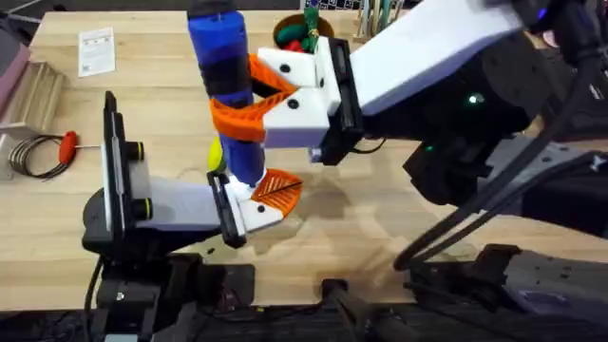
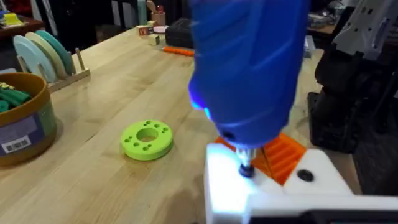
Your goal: Pick up the gripper from the table and insert it into the empty holder that is missing its gripper. Then pick up a screw, insert it into the mounting hole, and use the screwdriver to tighten it. Finally, clean up the table by picking up the vegetable and placing it into the bucket.
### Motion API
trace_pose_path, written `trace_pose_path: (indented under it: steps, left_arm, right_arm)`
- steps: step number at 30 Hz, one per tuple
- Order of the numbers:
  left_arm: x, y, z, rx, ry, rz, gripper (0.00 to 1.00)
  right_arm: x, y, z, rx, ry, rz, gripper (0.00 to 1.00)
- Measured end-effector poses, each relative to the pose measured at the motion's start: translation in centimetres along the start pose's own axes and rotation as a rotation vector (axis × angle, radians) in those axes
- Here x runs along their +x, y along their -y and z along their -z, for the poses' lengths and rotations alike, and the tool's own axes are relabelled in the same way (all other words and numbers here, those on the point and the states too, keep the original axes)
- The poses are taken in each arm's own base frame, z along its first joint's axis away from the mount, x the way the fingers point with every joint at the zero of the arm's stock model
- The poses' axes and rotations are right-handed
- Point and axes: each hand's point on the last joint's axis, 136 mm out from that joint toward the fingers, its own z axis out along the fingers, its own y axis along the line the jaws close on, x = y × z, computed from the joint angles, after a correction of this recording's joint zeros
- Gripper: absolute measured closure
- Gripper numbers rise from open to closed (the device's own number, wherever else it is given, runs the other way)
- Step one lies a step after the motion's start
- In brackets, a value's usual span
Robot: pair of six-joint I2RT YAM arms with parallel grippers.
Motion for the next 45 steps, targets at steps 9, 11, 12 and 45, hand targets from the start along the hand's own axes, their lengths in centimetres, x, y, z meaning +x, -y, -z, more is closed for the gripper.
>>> trace_pose_path:
  steps: [9,11,12,45]
  left_arm:
    - [0.0,0.0,0.0,0.000,0.000,0.001,0.992]
    - [0.0,0.0,0.0,0.000,0.000,0.001,0.992]
    - [0.0,0.0,0.0,0.000,0.000,0.002,0.992]
    - [0.0,0.1,0.0,0.004,0.000,0.004,0.992]
  right_arm:
    - [0.1,-0.5,0.0,-0.027,-0.007,0.026,0.980]
    - [0.1,-0.7,0.0,-0.039,-0.008,0.041,0.980]
    - [0.2,-0.8,0.0,-0.044,-0.010,0.047,0.980]
    - [0.0,-1.5,-0.3,-0.097,-0.033,0.051,0.980]
